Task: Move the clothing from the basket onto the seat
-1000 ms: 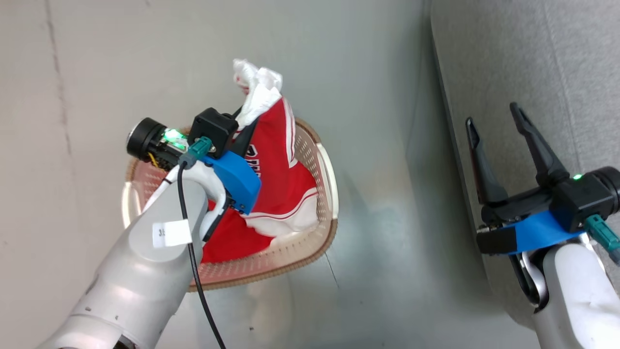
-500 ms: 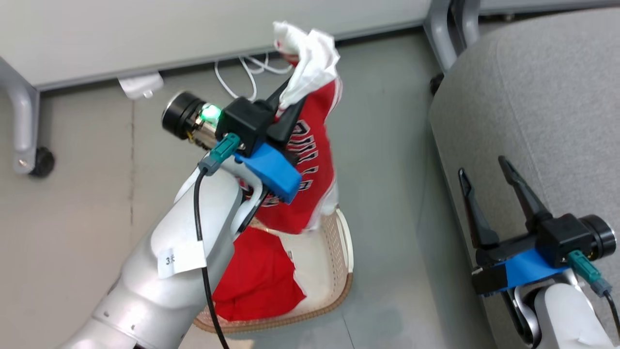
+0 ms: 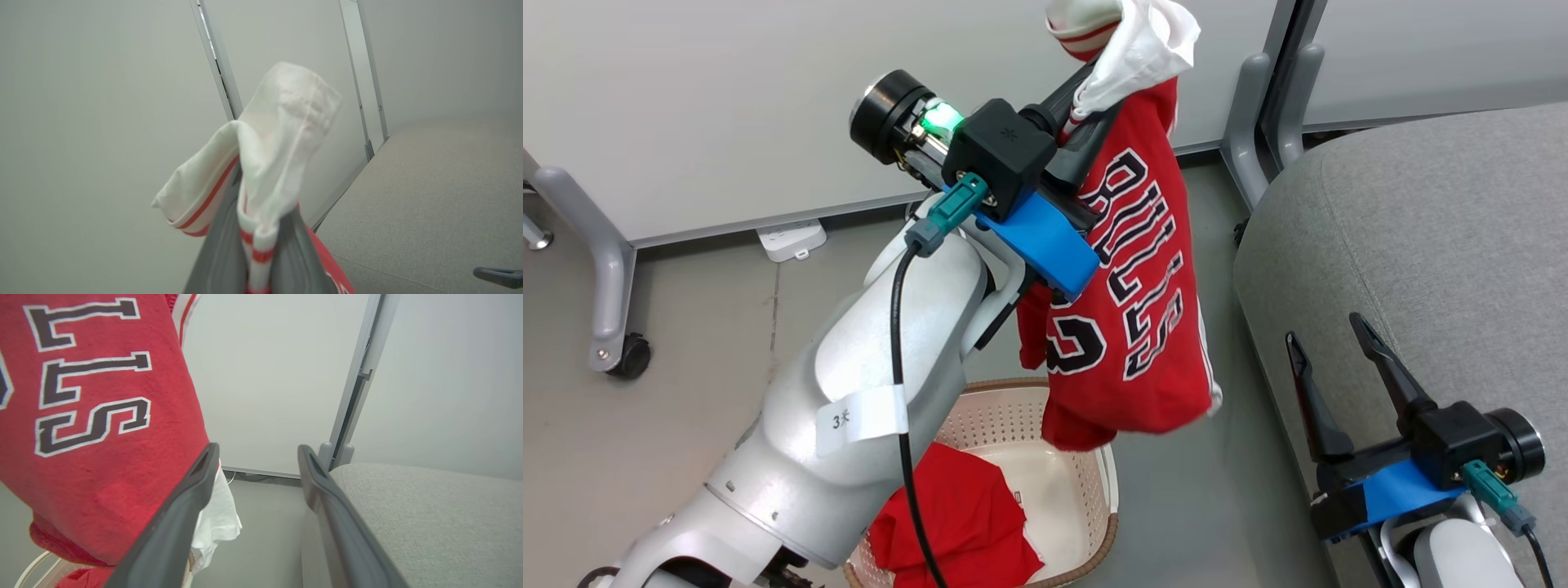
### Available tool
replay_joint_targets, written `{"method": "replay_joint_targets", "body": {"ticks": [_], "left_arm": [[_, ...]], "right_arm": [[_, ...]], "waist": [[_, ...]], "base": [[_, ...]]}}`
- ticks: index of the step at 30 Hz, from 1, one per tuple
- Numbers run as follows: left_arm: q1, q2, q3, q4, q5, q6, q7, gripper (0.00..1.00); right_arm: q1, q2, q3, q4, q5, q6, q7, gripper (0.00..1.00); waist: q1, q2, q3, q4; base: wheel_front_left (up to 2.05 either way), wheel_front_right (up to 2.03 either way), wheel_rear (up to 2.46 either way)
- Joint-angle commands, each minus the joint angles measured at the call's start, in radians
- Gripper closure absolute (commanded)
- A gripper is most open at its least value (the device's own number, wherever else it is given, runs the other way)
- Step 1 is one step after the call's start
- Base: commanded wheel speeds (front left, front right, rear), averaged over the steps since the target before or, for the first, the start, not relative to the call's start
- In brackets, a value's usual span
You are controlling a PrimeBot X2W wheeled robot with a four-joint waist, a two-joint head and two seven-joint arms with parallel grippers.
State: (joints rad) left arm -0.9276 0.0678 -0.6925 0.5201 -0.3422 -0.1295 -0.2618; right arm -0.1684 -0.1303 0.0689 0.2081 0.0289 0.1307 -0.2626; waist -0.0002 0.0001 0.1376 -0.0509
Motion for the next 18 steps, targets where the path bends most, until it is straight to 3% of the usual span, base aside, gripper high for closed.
{"method": "replay_joint_targets", "body": {"ticks": [1,10,18], "left_arm": [[-0.011,0.002,-0.001,0.003,-0.004,-0.001,-0.005,1.0],[0.003,-0.007,-0.021,0.005,-0.018,-0.001,-0.005,1.0],[0.017,-0.009,-0.026,0.007,-0.019,-0.001,-0.005,1.0]], "right_arm": [[0.017,0.004,-0.001,-0.003,-0.002,0.0,-0.003,0.0],[0.005,-0.015,0.023,-0.03,-0.001,0.0,-0.003,0.0],[-0.077,-0.063,0.125,-0.068,0.017,0.0,-0.003,0.0]], "waist": [[0.0002,-0.0001,-0.006,-0.002],[0.0002,-0.0001,-0.021,0.006],[0.0002,-0.0001,-0.017,0.019]], "base": [[0.0,0.0,0.0],[0.0,0.0,0.0],[0.0,0.0,0.0]]}}
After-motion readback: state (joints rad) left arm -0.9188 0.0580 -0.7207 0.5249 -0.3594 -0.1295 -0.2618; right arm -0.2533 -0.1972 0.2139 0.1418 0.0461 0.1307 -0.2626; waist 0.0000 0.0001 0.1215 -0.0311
